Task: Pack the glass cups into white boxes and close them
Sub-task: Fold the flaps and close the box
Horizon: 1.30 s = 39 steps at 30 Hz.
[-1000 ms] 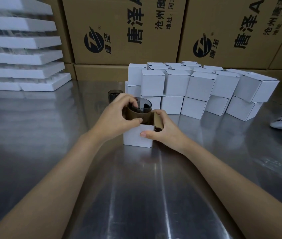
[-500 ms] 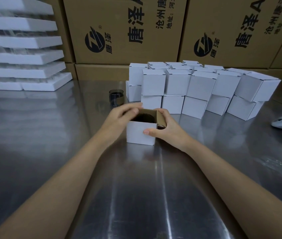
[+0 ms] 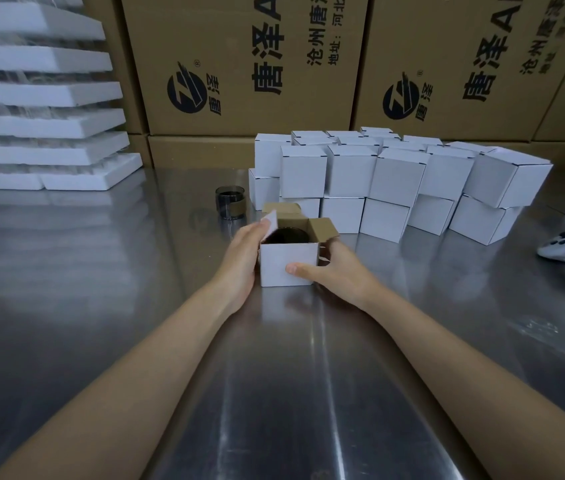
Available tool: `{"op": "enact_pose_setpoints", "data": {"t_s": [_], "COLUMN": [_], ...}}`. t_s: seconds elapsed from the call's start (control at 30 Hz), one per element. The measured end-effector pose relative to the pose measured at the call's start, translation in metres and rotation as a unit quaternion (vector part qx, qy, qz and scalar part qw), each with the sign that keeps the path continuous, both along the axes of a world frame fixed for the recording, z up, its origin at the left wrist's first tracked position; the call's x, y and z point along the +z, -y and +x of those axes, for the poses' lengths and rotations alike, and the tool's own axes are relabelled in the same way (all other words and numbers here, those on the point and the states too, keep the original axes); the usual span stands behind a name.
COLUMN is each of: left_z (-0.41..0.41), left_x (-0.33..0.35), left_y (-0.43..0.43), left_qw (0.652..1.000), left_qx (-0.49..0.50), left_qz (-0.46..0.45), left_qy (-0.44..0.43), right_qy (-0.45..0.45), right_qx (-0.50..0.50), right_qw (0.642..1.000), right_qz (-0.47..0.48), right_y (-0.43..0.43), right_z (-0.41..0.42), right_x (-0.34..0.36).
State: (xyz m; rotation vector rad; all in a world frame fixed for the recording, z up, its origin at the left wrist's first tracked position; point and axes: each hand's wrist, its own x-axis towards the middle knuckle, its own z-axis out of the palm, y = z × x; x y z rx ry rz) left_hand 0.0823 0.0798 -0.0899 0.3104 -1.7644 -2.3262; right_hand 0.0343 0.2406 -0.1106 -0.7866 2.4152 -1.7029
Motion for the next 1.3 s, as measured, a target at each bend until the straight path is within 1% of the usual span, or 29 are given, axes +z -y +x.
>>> {"op": "enact_pose_setpoints", "data": {"t_s": [0.07,0.17,0.33,0.5,0.67,0.73,0.83,0.9,0.97,1.07,1.17,1.23,1.3], "left_z": [0.001,-0.001,-0.002,-0.004,-0.004,-0.002,0.001,0.005,0.008,0.011,0.015,0.015,0.012], "left_x": [0.0,0.004,0.005,0.001,-0.002,-0.001,-0.001,-0.002,-0.004,-0.004,-0.004,-0.003,-0.001], "left_y": [0.001,0.004,0.001,0.001,0.001,0.0,-0.005,-0.011,-0.018,-0.027,-0.032,-0.031,-0.026], "left_qw": [0.999,0.998,0.999,0.999,0.999,0.999,0.998,0.997,0.996,0.994,0.989,0.988,0.987], "left_qx": [0.018,0.013,0.029,0.033,0.025,0.027,0.041,0.052,0.066,0.096,0.118,0.112,0.102], "left_qz": [-0.036,-0.067,-0.042,-0.038,-0.038,-0.036,-0.033,-0.047,-0.052,-0.034,-0.048,-0.038,-0.048], "left_qy": [0.001,-0.002,0.0,0.003,-0.022,-0.024,-0.023,-0.027,-0.034,-0.044,-0.07,-0.096,-0.114], "right_qy": [-0.01,-0.02,-0.05,-0.075,-0.125,-0.122,-0.094,-0.086,-0.096,-0.114,-0.11,-0.107,-0.099], "right_qx": [-0.006,-0.01,-0.004,-0.003,0.009,0.011,0.017,0.022,0.029,0.043,0.054,0.048,0.03], "right_qw": [1.0,1.0,0.999,0.997,0.992,0.992,0.995,0.996,0.995,0.993,0.992,0.993,0.995], "right_qz": [0.011,0.005,0.0,-0.011,0.021,0.025,0.006,-0.002,0.001,0.013,0.008,0.0,-0.009], "right_y": [0.001,0.002,0.004,0.004,0.004,0.003,0.003,0.002,0.001,-0.002,-0.003,-0.002,-0.001], "right_z": [0.0,0.0,0.005,0.008,0.01,0.01,0.01,0.011,0.012,0.012,0.012,0.012,0.011], "right_x": [0.0,-0.001,0.001,0.001,0.0,0.001,0.003,0.003,0.004,0.005,0.005,0.005,0.004]}}
